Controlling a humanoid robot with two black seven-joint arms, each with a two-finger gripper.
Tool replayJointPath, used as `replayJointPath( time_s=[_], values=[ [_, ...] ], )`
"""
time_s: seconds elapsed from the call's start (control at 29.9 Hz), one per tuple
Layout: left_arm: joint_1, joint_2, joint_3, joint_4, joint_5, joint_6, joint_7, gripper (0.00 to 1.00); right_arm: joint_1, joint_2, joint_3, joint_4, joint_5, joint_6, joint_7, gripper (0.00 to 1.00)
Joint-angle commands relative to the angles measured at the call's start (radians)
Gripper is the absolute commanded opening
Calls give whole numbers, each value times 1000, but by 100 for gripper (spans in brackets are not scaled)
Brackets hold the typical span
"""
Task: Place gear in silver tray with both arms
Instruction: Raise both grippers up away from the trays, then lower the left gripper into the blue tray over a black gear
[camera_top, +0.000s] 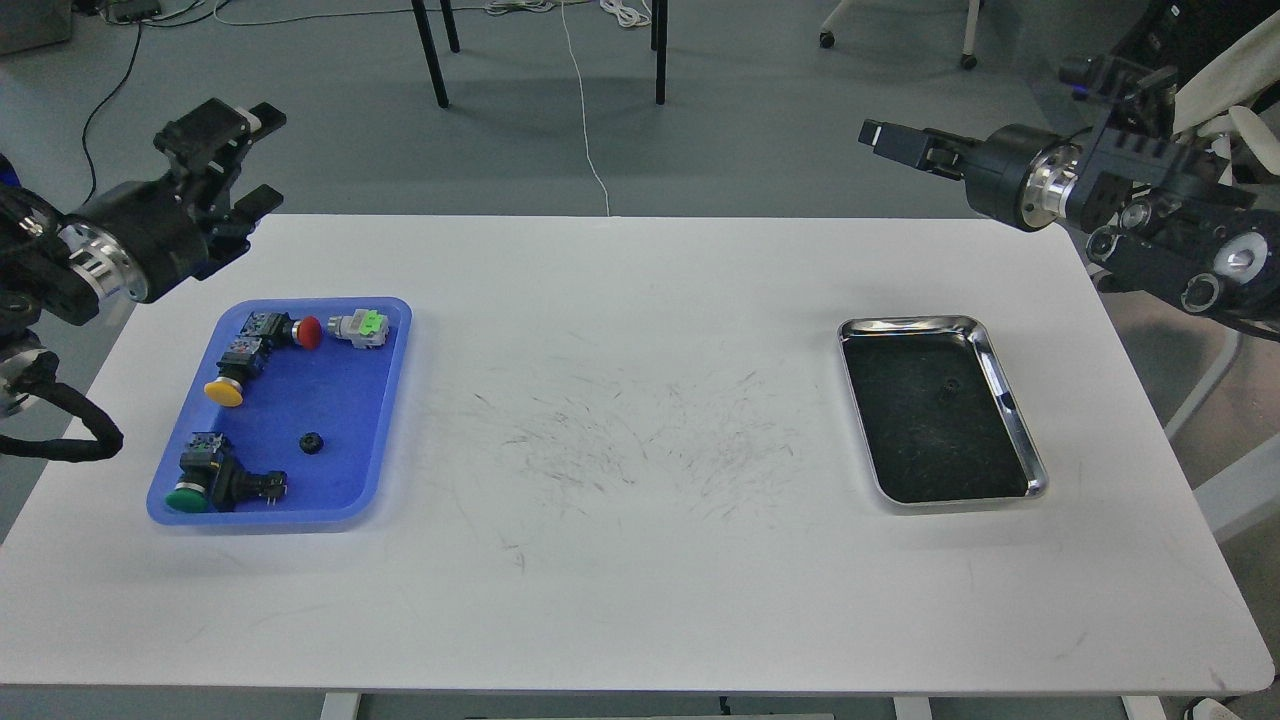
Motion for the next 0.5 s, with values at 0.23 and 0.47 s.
replayJointPath(
  time_s=[0.23, 0.47],
  values=[
    [-22, 5, 118, -57, 316, 71, 0, 99, -166, -17, 428, 2, 248, -9, -1, 94],
    [-32, -23, 156, -21, 549, 85, 0, 99, -233, 3, 558, -6, 268, -16, -1, 94]
  ],
)
